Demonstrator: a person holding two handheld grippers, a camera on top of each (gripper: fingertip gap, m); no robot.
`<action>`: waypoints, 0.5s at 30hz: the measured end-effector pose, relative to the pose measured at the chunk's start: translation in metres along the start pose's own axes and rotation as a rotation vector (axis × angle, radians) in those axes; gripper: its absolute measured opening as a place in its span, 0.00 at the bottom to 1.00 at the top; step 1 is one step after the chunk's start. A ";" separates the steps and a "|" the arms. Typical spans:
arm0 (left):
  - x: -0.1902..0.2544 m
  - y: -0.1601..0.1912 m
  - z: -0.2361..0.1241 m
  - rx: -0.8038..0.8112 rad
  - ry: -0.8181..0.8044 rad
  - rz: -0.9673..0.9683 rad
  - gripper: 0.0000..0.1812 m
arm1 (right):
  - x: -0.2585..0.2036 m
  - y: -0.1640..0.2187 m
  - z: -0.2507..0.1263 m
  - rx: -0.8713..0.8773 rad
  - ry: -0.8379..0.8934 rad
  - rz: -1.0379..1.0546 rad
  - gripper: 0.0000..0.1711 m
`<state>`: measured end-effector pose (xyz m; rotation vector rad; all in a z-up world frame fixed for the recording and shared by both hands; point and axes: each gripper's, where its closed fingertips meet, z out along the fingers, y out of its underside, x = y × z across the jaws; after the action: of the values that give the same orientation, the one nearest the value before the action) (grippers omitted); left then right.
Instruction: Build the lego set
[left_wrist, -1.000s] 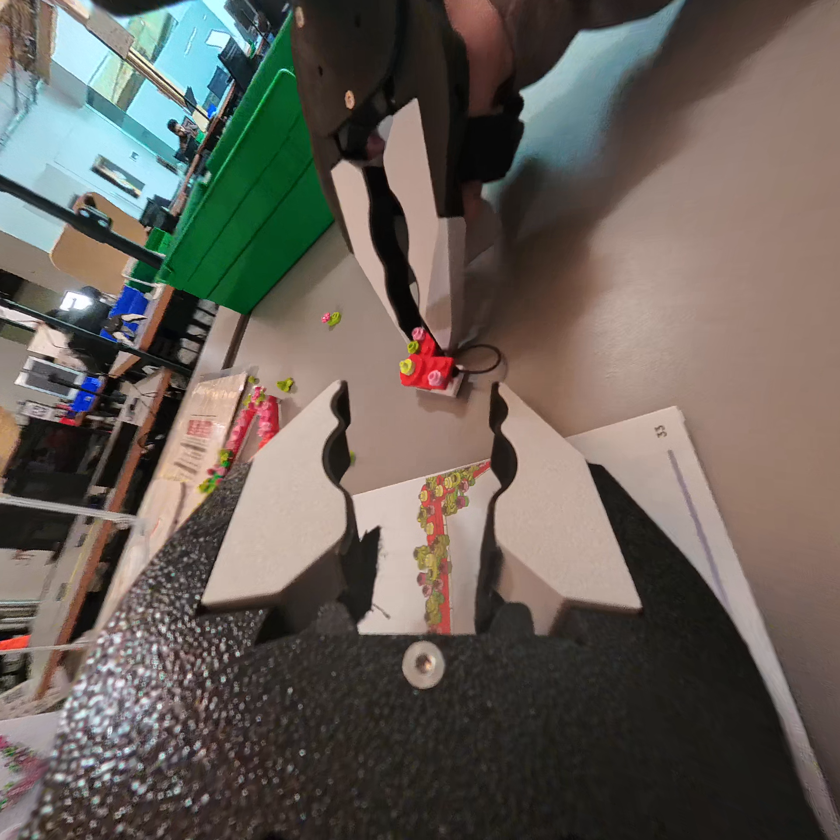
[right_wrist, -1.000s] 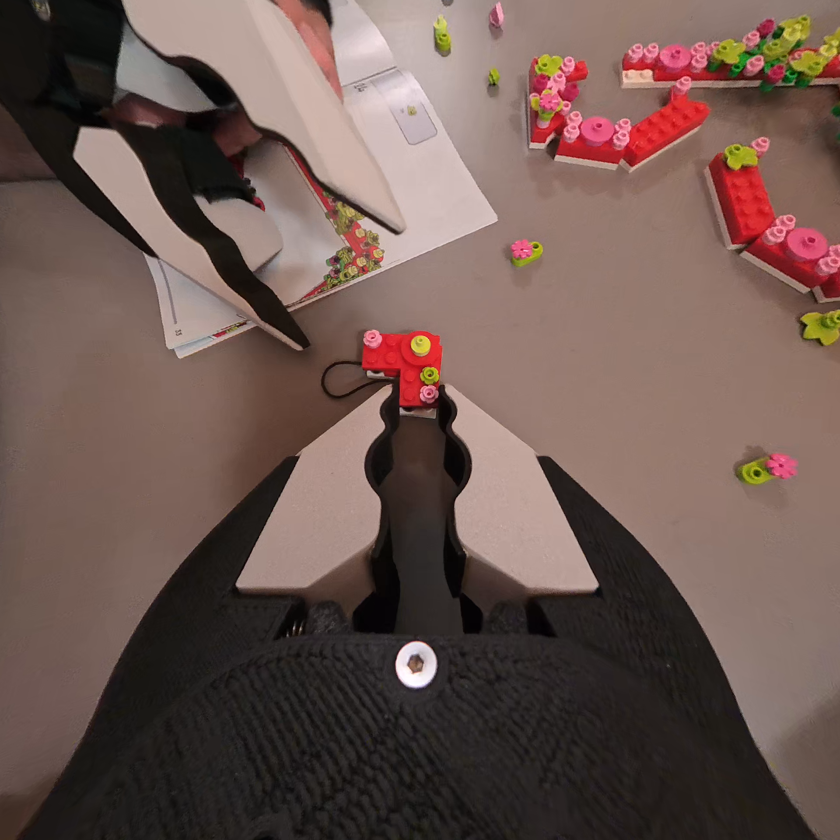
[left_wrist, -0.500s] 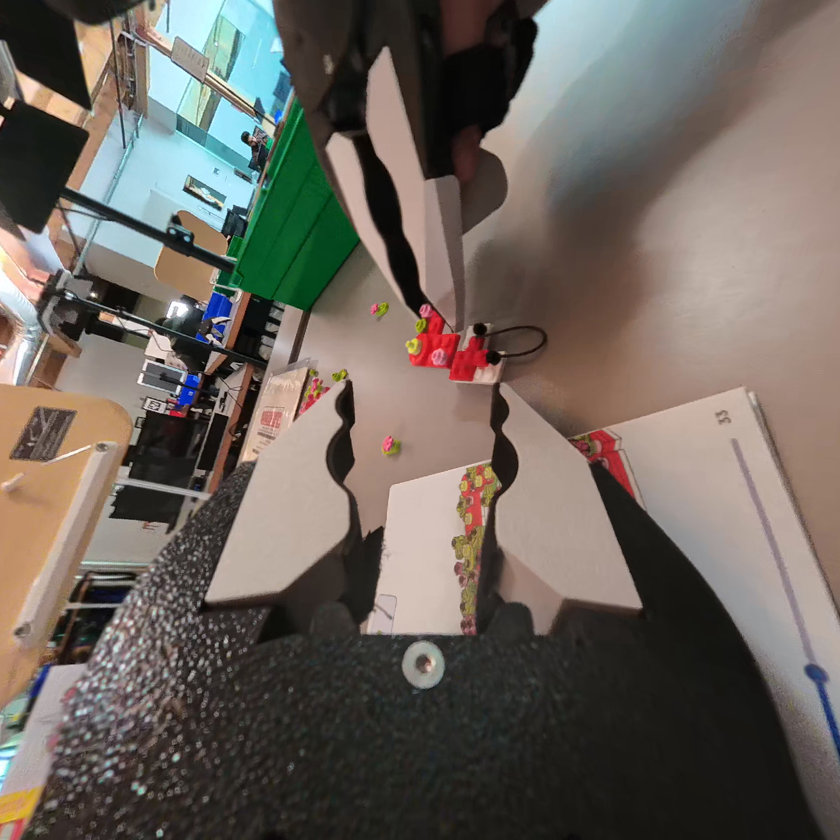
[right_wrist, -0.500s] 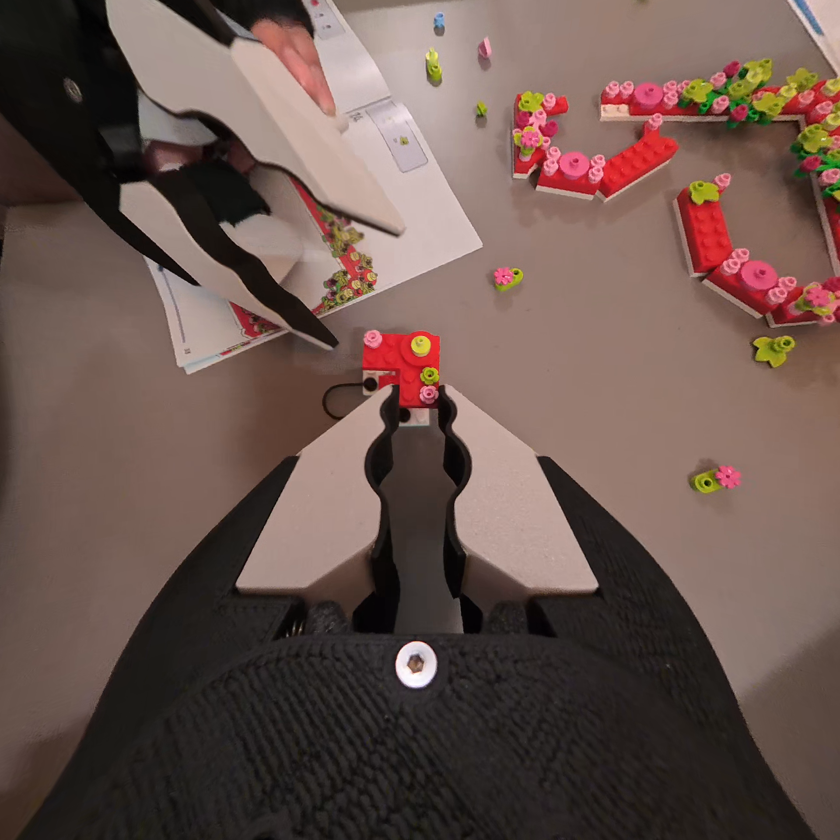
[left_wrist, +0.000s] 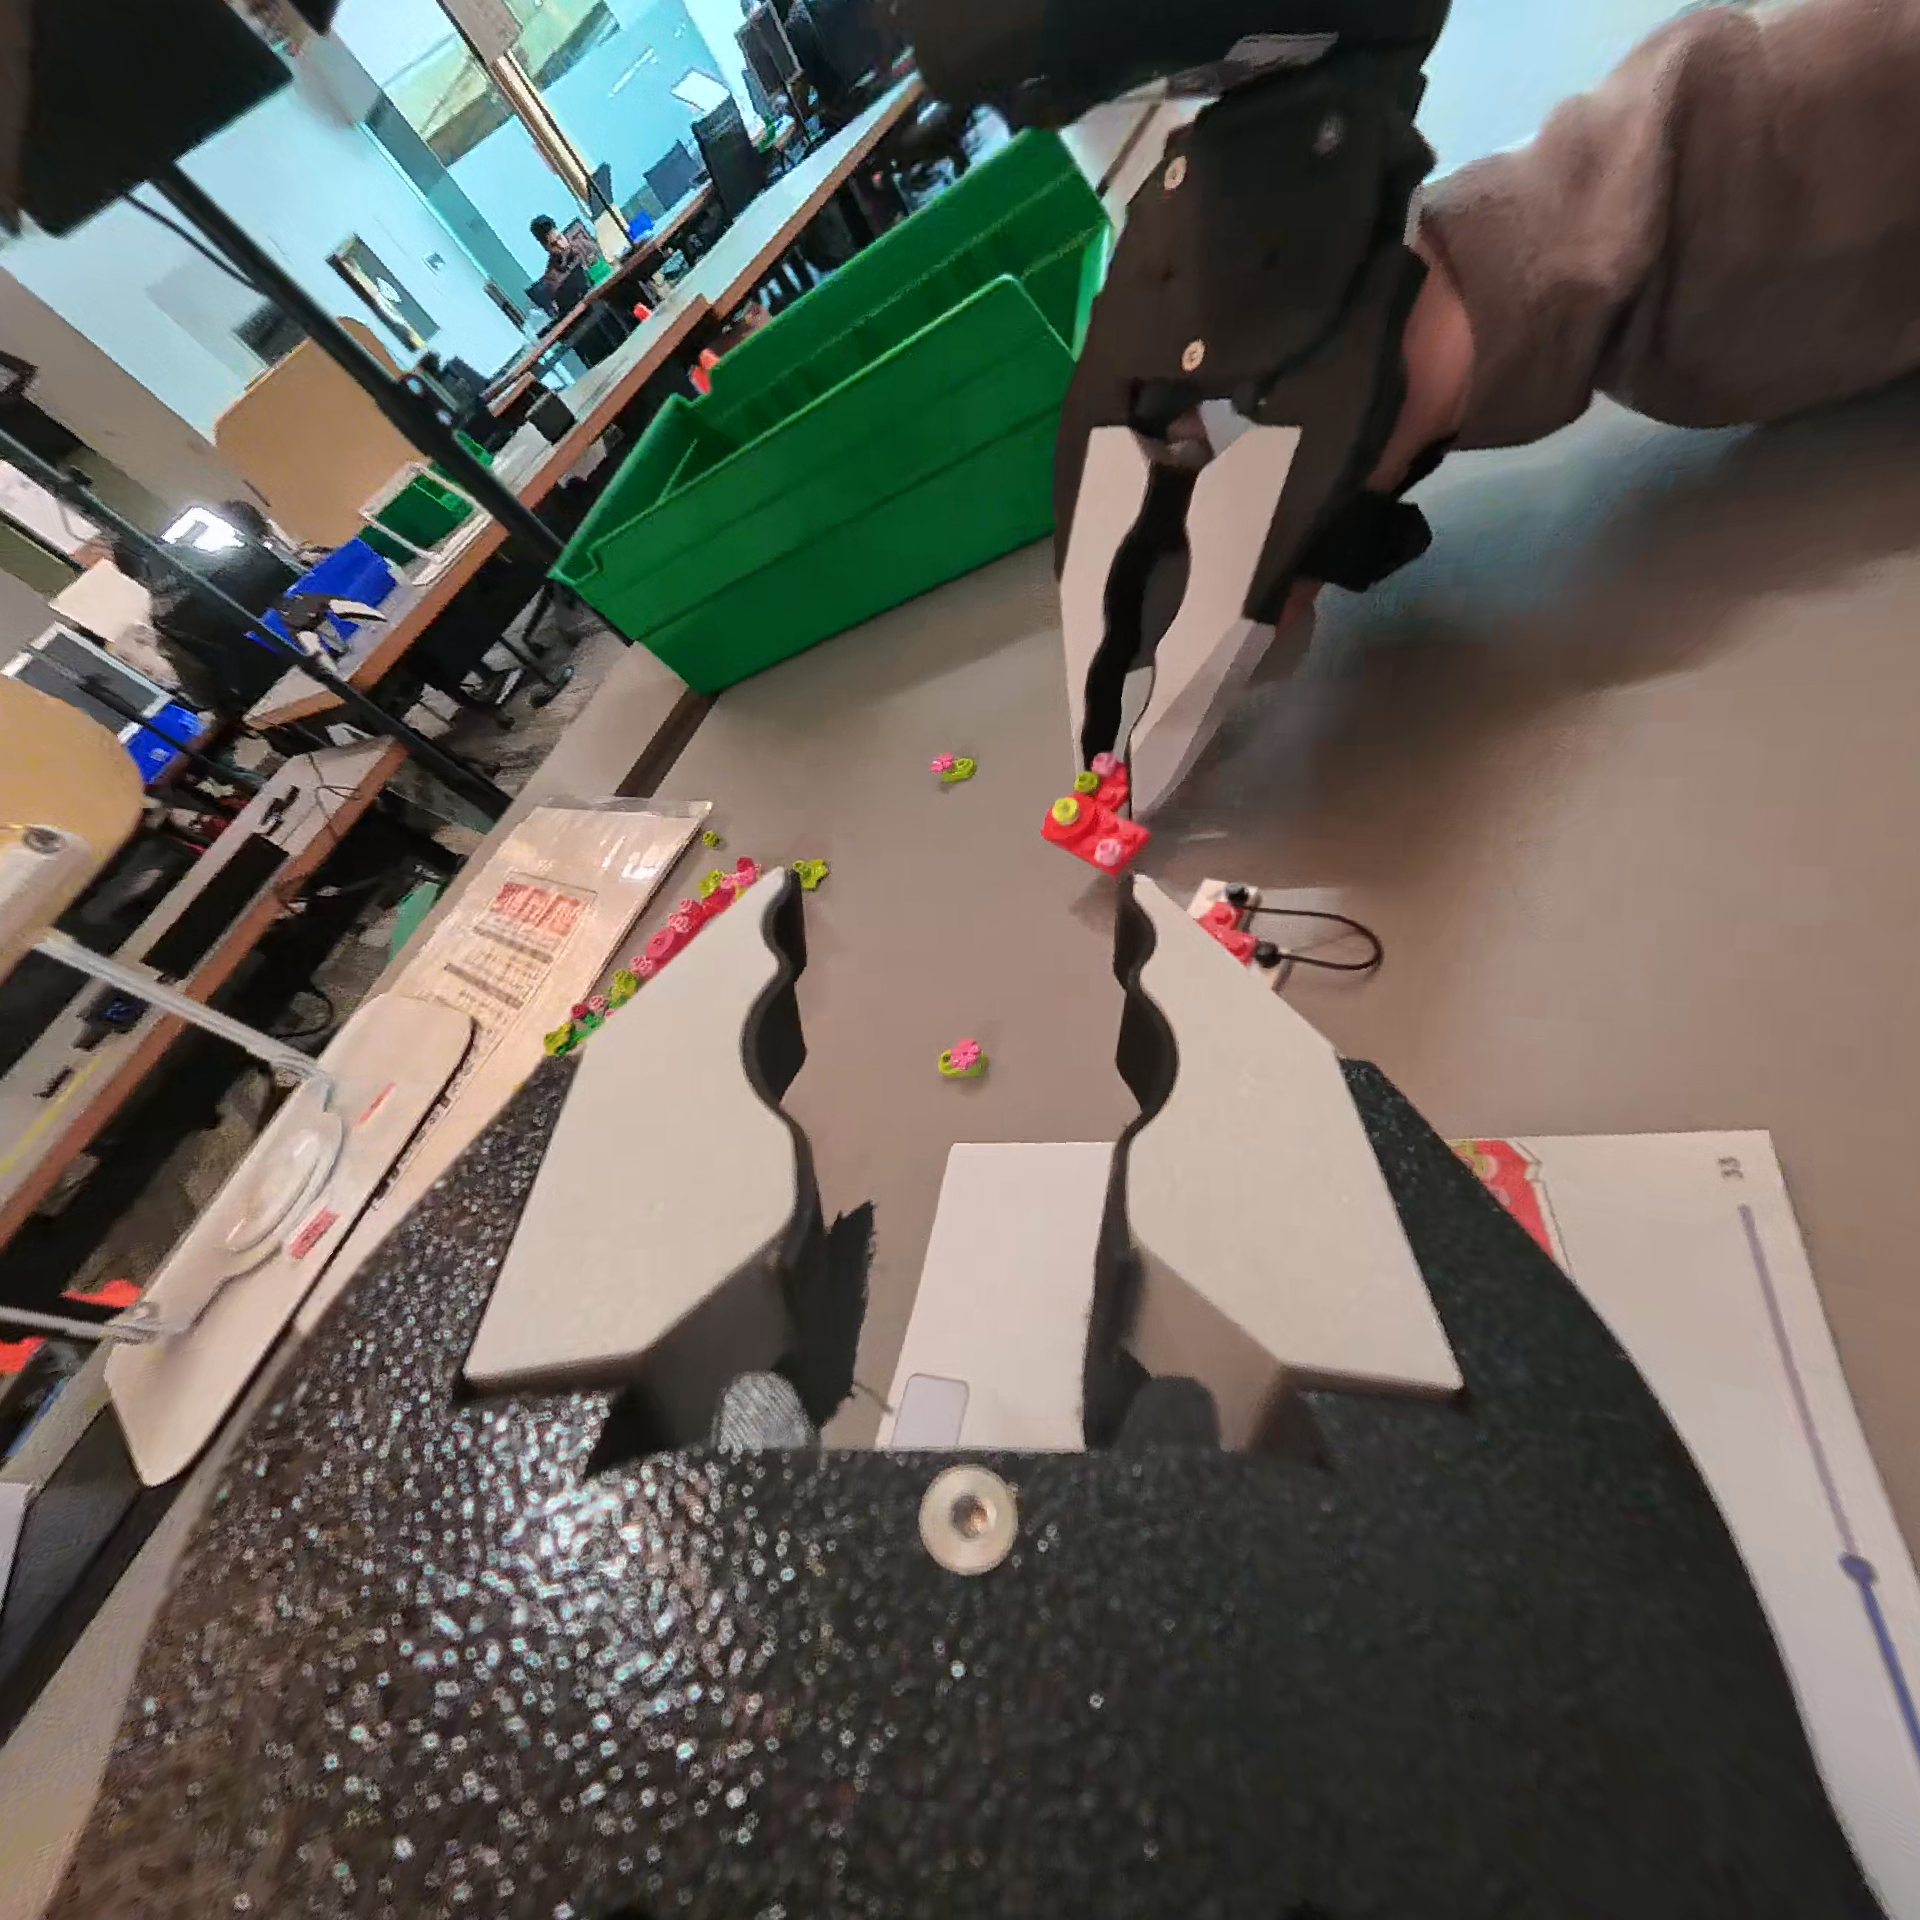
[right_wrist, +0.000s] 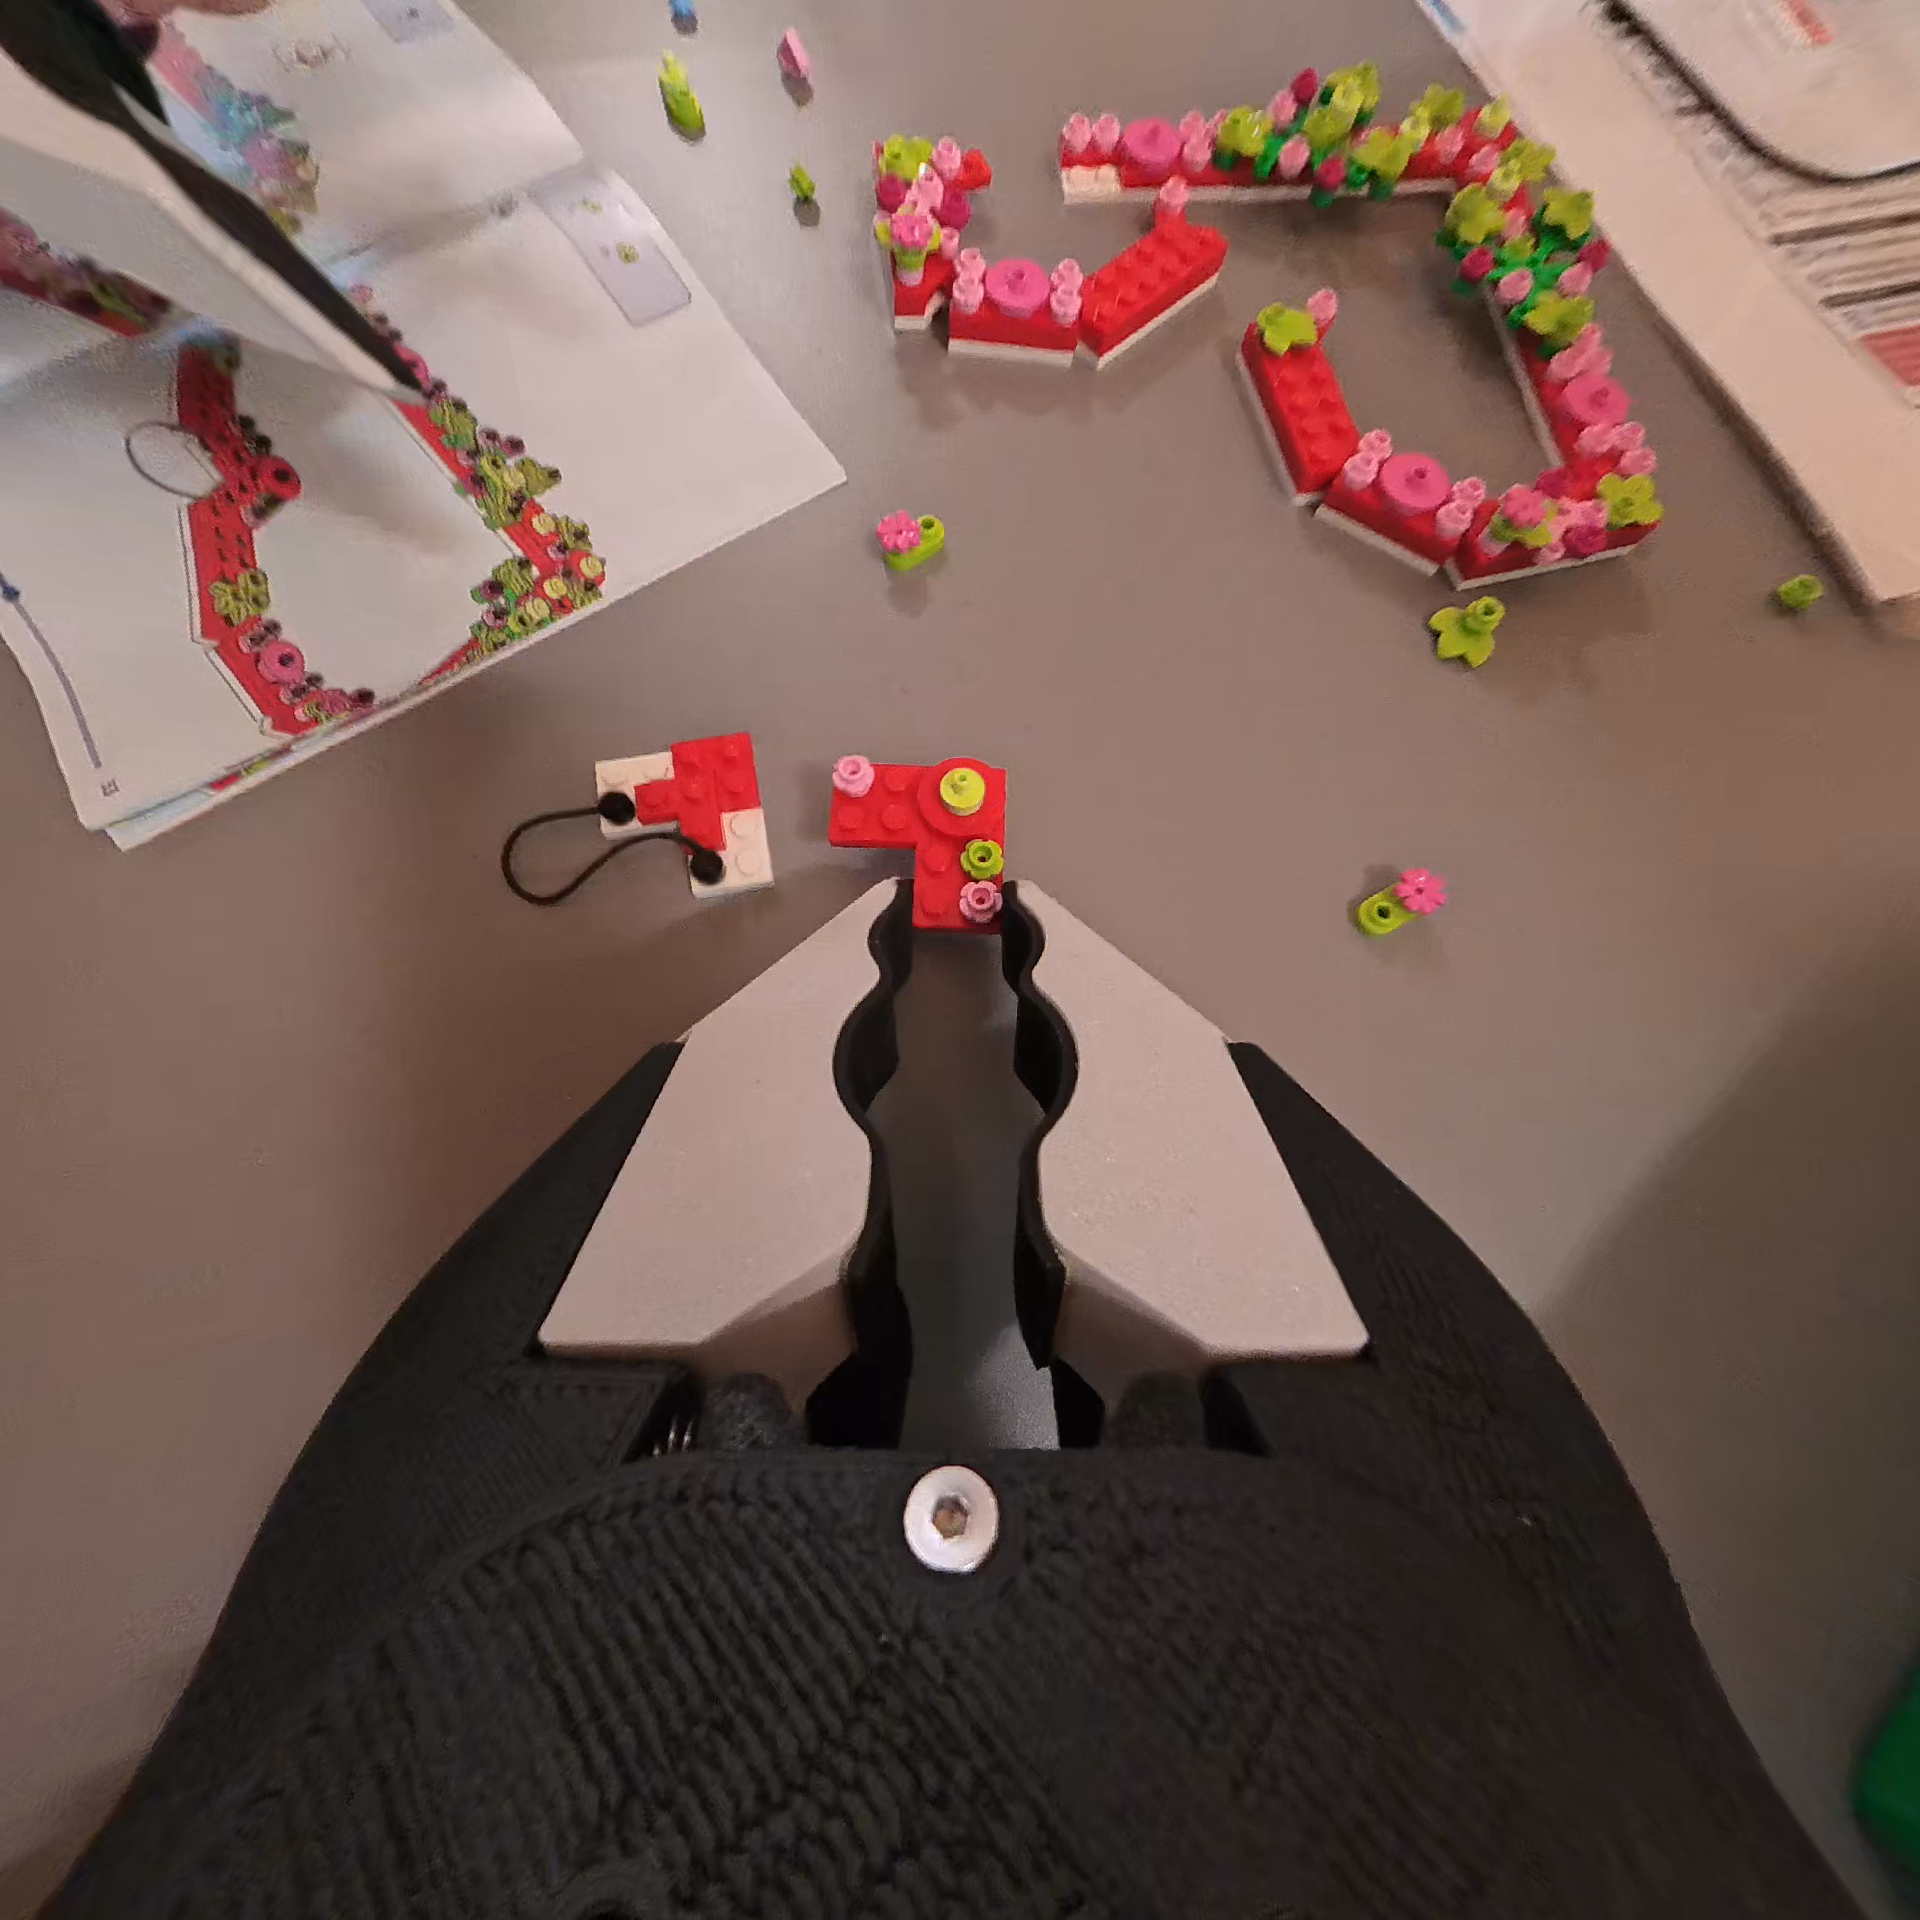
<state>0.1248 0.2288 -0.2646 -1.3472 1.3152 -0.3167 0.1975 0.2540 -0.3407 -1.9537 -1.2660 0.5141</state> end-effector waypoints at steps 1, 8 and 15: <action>-0.003 0.001 -0.002 0.006 0.006 -0.004 0.32 | 0.001 -0.004 -0.002 0.013 0.009 -0.004 0.09; 0.016 0.002 -0.014 0.093 0.067 0.341 0.31 | -0.063 -0.066 -0.025 0.235 -0.282 -0.136 0.09; 0.036 -0.030 -0.044 0.293 -0.022 0.633 0.21 | -0.111 -0.088 -0.026 0.168 -0.538 -0.252 0.09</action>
<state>0.1159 0.1681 -0.2443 -0.6420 1.5333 -0.0499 0.1135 0.1655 -0.2632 -1.5332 -1.7065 1.0235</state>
